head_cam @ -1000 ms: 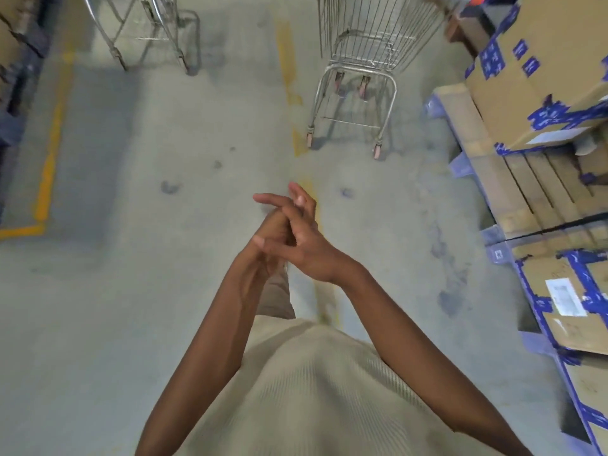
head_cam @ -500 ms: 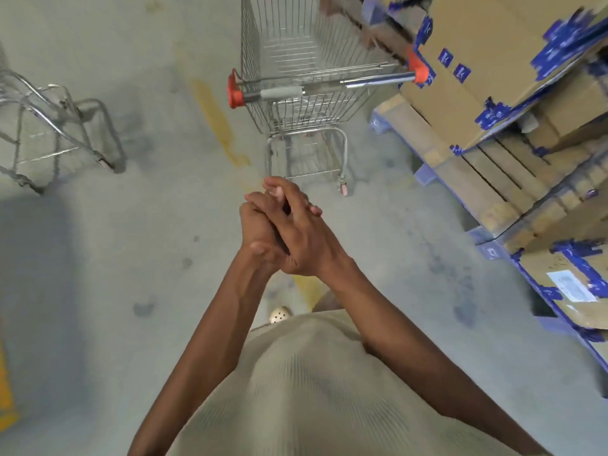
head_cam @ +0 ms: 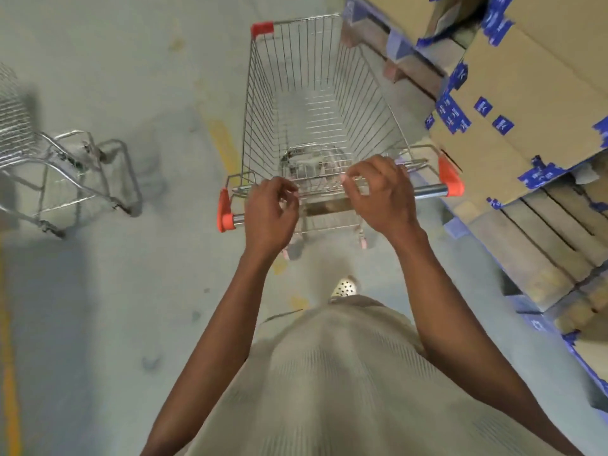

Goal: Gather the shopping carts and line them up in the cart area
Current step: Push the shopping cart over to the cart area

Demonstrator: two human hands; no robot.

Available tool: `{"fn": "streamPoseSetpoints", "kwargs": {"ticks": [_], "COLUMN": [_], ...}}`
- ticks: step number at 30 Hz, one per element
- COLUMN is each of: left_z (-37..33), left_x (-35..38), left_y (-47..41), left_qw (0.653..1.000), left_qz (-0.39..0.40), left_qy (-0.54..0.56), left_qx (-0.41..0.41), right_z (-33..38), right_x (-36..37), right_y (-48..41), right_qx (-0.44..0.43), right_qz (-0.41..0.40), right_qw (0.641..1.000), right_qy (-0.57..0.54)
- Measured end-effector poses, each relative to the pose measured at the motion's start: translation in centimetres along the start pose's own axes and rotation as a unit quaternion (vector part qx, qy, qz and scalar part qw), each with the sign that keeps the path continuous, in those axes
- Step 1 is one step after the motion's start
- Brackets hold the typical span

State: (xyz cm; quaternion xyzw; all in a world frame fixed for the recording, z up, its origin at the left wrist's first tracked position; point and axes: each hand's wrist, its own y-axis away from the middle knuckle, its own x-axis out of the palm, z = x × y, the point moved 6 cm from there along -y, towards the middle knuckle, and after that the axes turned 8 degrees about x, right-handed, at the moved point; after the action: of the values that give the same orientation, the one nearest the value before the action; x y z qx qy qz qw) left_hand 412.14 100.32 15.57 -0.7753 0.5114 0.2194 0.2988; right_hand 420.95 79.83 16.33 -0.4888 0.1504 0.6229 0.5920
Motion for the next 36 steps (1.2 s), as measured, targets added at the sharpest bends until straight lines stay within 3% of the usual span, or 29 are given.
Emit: {"fn": "streamPoseSetpoints", "kwargs": {"ticks": [4, 6, 14, 19, 26, 30, 36], "left_z": [4.7, 4.8, 7.0, 9.2, 12.4, 14.0, 17.4], "left_x": [1.2, 1.7, 1.8, 1.7, 1.2, 1.1, 1.1], "left_y": [-2.2, -2.2, -9.4, -16.5, -26.5, -32.6, -41.5], "left_qw": [0.970, 0.953, 0.947, 0.934, 0.939, 0.935, 0.929], "left_qz": [0.020, 0.016, 0.041, 0.075, 0.039, 0.078, 0.144], "left_qy": [-0.218, -0.277, -0.288, -0.316, -0.305, -0.317, -0.313], "left_qx": [-0.108, -0.120, -0.135, -0.148, -0.153, -0.137, -0.133], "right_z": [-5.2, -5.6, -5.1, -5.0, -3.0, -3.0, -2.8], "right_x": [3.1, 3.6, 6.8, 10.6, 14.5, 17.6, 22.8], "right_y": [-1.6, -1.7, -7.9, -14.1, -23.5, -29.6, -38.8], "right_qx": [0.181, 0.213, 0.208, 0.217, 0.131, 0.105, 0.089], "right_qz": [0.076, 0.086, 0.085, 0.137, 0.025, -0.002, 0.110], "right_qw": [0.978, 0.968, 0.970, 0.961, 0.983, 0.986, 0.983], "right_qy": [0.076, 0.097, 0.093, 0.103, 0.124, 0.129, 0.121]}}
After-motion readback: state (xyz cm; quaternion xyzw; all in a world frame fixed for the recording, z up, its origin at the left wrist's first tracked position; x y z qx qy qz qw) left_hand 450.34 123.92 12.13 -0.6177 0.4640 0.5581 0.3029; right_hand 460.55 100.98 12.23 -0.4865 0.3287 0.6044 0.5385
